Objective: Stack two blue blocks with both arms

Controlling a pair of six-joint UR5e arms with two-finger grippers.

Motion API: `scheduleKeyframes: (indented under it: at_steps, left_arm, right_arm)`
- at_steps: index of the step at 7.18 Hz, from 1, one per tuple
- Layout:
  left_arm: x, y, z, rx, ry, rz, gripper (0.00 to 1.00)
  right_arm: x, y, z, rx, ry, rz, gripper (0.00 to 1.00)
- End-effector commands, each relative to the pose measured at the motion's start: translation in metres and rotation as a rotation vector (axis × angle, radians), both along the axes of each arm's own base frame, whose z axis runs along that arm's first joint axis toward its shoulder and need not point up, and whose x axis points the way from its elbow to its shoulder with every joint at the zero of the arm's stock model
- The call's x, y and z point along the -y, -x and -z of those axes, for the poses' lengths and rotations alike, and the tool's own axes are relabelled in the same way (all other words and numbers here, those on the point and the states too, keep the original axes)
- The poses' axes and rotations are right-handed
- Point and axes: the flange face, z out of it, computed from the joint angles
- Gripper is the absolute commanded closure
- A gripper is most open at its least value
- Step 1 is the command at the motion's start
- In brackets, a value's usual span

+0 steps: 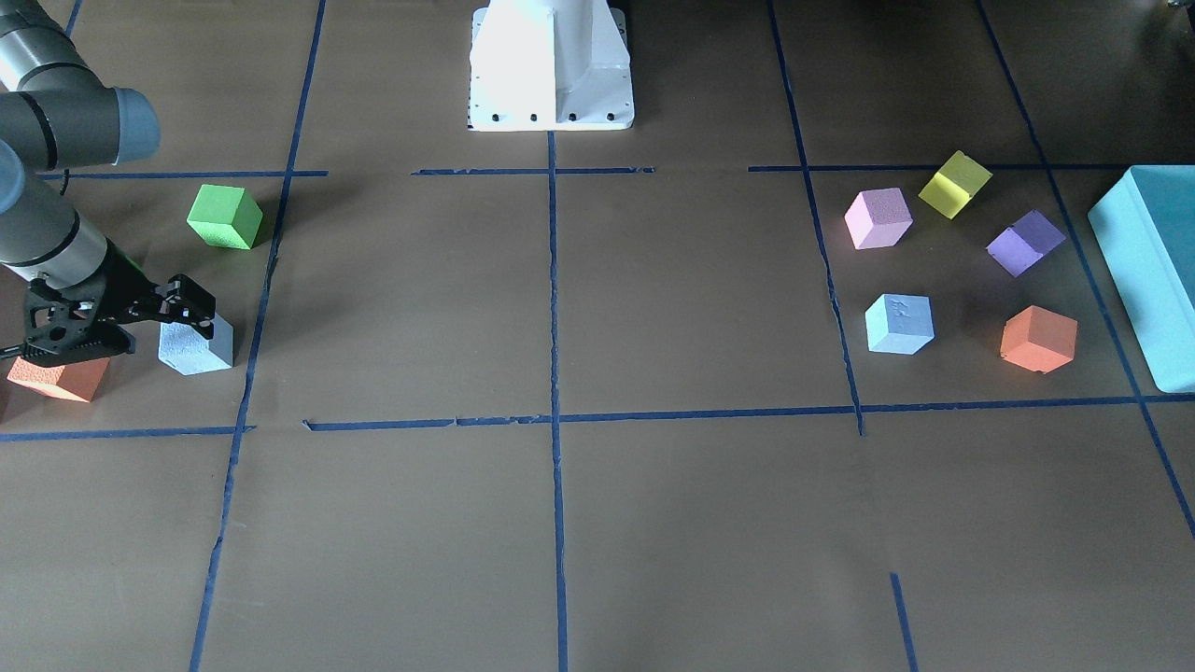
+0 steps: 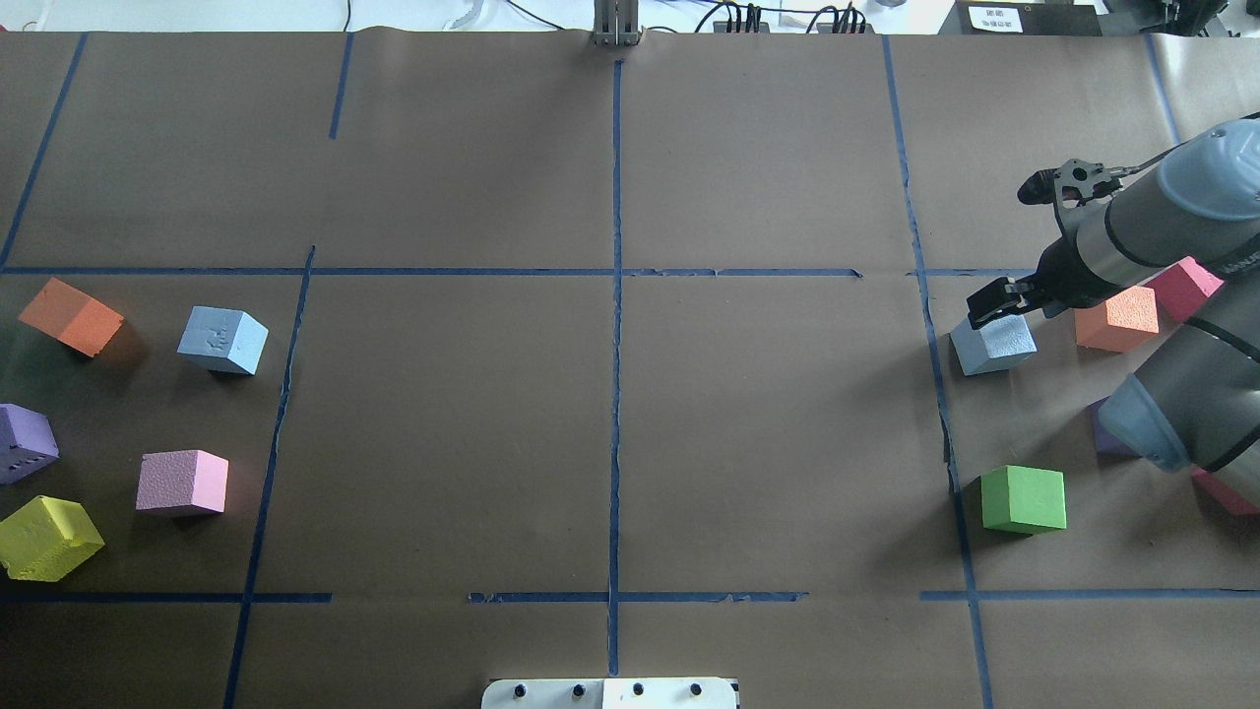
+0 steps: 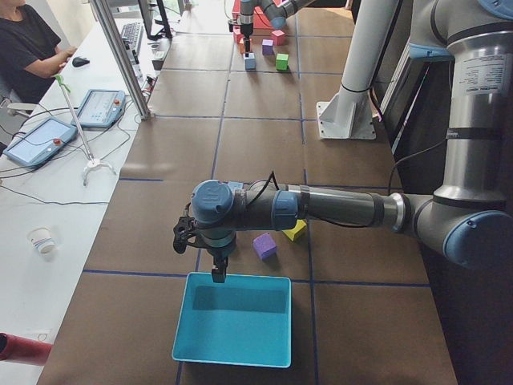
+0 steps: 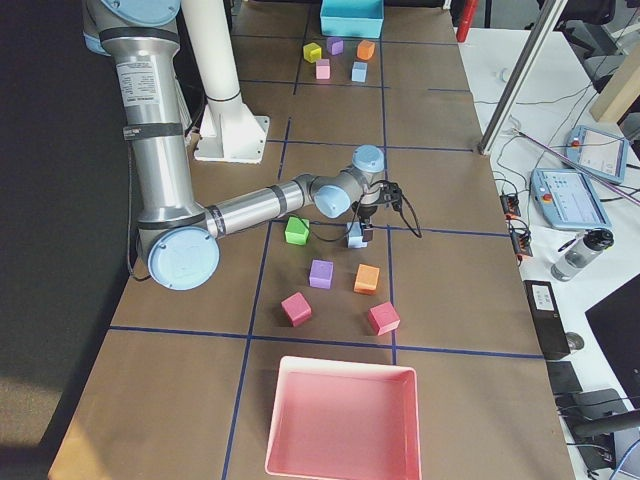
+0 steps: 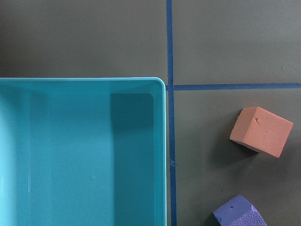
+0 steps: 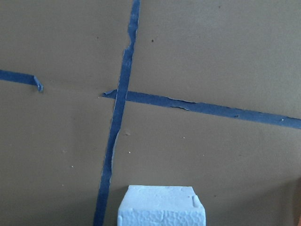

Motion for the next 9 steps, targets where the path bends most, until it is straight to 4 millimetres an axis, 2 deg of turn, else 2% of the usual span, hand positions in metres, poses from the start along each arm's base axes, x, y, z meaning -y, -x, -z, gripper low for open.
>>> scheduleKeyframes:
  at_steps: [1,2,3,4,5,6,7,8,9]
  left_arm:
    - [0.000,0.002,0.002,0.000,-0.003,0.005,0.00]
    - [-0.001,0.002,0.004,-0.001,-0.006,0.005,0.00]
    - [-0.001,0.002,0.003,-0.001,-0.004,0.005,0.00]
    - [-0.001,0.002,0.004,-0.003,-0.006,0.005,0.00]
    - [-0.002,0.002,0.004,-0.003,-0.004,0.005,0.00]
    - [-0.002,0.002,0.004,-0.003,-0.003,0.006,0.00]
    - [-0.002,0.002,0.003,-0.004,-0.002,0.007,0.00]
    - [-0.002,0.002,0.003,-0.004,-0.002,0.007,0.00]
    - [-0.002,0.002,0.004,-0.006,-0.003,0.006,0.00]
  right_arm:
    - [-0.005,0.022,-0.008,-0.019,0.005,0.030,0.00]
    - [-0.006,0.027,-0.018,-0.031,0.020,0.037,0.00]
    - [-0.007,0.030,-0.018,-0.032,0.021,0.041,0.27]
    - [-0.007,0.030,-0.016,-0.028,0.014,0.046,0.75]
    - [-0.007,0.029,-0.015,-0.027,0.013,0.048,0.93]
    - [-0.002,0.020,-0.008,-0.011,0.009,0.037,0.97]
    - [-0.002,0.011,0.013,0.009,-0.008,0.021,0.98]
    - [0.017,0.024,0.062,0.018,-0.006,0.019,0.98]
    - [0.039,0.045,0.125,-0.009,0.027,0.019,0.98]
